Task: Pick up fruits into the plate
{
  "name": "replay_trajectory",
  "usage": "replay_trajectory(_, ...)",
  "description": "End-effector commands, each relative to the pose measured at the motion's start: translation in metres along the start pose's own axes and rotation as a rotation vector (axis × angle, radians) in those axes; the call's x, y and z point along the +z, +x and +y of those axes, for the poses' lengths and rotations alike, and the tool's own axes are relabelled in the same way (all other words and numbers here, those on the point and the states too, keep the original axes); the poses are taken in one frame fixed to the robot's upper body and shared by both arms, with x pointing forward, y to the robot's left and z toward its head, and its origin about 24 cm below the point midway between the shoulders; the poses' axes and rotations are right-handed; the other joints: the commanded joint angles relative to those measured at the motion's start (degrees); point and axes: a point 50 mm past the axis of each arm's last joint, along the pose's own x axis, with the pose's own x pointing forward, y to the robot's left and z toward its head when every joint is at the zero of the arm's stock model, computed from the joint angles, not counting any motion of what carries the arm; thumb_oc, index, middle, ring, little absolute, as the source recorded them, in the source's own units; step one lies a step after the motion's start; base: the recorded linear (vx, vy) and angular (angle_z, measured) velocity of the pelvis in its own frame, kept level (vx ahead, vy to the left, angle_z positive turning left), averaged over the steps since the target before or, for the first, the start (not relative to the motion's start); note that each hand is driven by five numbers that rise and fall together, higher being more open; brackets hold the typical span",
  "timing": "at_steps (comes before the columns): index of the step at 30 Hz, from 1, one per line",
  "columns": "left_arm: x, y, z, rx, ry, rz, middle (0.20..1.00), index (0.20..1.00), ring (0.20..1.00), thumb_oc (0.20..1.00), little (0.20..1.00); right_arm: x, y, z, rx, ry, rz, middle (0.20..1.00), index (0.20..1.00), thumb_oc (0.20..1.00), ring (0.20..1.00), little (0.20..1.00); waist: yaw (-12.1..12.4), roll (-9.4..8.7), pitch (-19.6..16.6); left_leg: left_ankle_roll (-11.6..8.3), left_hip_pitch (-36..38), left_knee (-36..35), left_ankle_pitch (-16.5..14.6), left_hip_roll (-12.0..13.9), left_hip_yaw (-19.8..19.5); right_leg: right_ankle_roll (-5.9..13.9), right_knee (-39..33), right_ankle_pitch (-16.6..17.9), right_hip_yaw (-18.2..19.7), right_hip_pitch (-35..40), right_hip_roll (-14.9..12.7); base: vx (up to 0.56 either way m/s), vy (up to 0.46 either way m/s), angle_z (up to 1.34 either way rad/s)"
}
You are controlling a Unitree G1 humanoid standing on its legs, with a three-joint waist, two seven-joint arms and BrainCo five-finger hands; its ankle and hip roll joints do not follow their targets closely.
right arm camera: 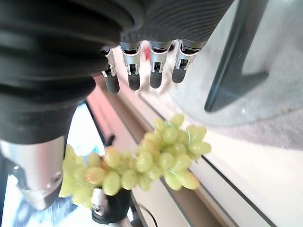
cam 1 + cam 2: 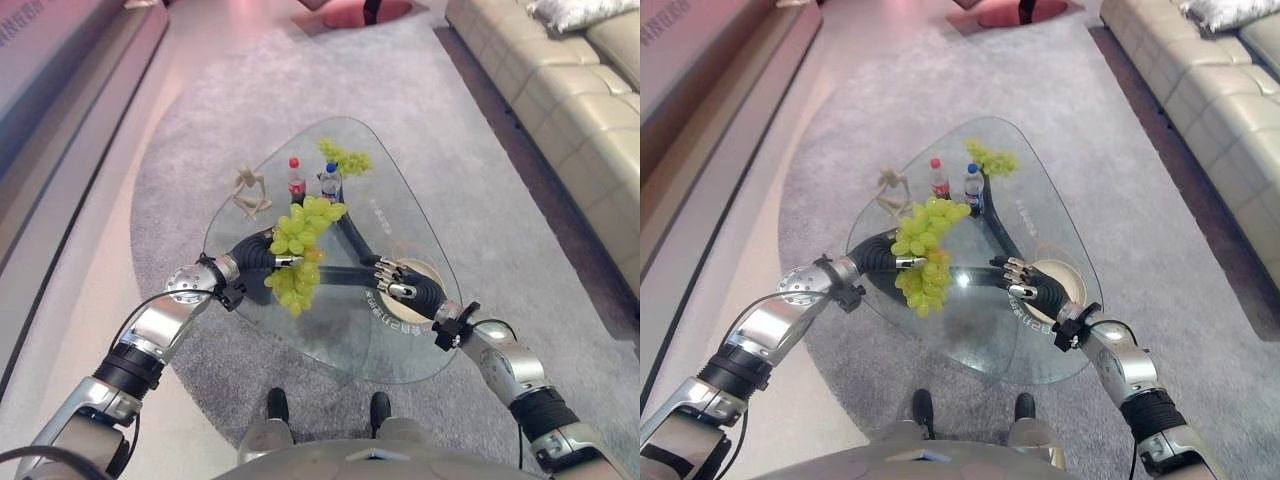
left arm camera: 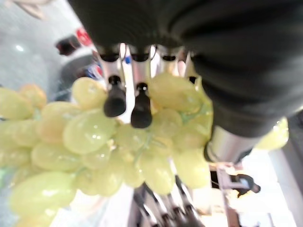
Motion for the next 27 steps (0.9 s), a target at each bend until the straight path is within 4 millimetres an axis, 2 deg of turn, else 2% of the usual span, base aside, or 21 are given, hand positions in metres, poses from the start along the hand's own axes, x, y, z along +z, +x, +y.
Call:
replay_trajectory(1,0.031,0.012,-0.001,-0.103,-0.056,-0.14,0.2,0.2,0.2,0.2,0.2,0.017,0.008,0.014,0.132,-0.029,-0.044,1.0,1.0,1.0,1.0,1.0,1.3,-0.5,-4.2,0.73,2.8,0.4,-9.2,-2.1,-0.8,2.2,1.0,-5.0,-6.7,2.0,-3.6,0.03,0.019,0.11)
replay_trajectory(7,0.049,0.024,-0.019,-0.202,-0.125,-0.234,0.2,0.2,0.2,0.2,0.2,0.019,0.022,0.03,0.214,-0.041,-0.032,1.0,1.0,1.0,1.0,1.0,1.8,-0.55,-5.7,0.97,3.8,0.4,-9.9,-2.2,-0.8,2.28,0.7,-5.2,-7.2,3.2,-3.8,0.01,0.018,0.11)
replay_trajectory(12,0.055,0.031,-0.027,-0.23,-0.154,-0.266,0.2,0.2,0.2,0.2,0.2,0.019,0.03,0.039,0.274,-0.023,-0.027,1.0,1.0,1.0,1.0,1.0,1.8,-0.6,-6.0,1.12,4.3,0.4,-10.1,-2.3,-0.8,2.26,0.6,-5.2,-7.1,3.7,-3.8,0.0,0.005,0.02)
replay_trajectory(20,0.057,0.039,-0.044,-0.28,-0.214,-0.287,0.2,0.2,0.2,0.2,0.2,0.013,0.04,0.067,0.416,0.043,-0.004,1.0,1.0,1.0,1.0,1.0,1.6,-0.79,-6.1,1.47,4.9,0.4,-10.5,-2.5,-0.6,2.36,0.6,-5.2,-6.5,4.0,-3.8,0.0,0.0,0.0)
replay_trajectory(23,0.058,0.039,-0.046,-0.286,-0.214,-0.289,0.2,0.2,0.2,0.2,0.2,0.013,0.04,0.07,0.431,0.056,-0.004,1.0,1.0,1.0,1.0,1.0,1.5,-0.82,-6.1,1.48,5.0,0.4,-10.6,-2.5,-0.5,2.37,0.6,-5.2,-6.4,4.0,-3.9,0.0,0.0,0.0)
replay_trajectory(27,0.056,0.042,-0.054,-0.307,-0.214,-0.284,0.2,0.2,0.2,0.2,0.2,0.012,0.043,0.088,0.544,0.171,-0.024,1.0,1.0,1.0,1.0,1.0,1.4,-0.99,-5.9,1.63,5.3,0.4,-10.8,-2.5,-0.4,2.39,0.6,-5.2,-5.9,4.0,-3.7,0.0,0.0,0.0)
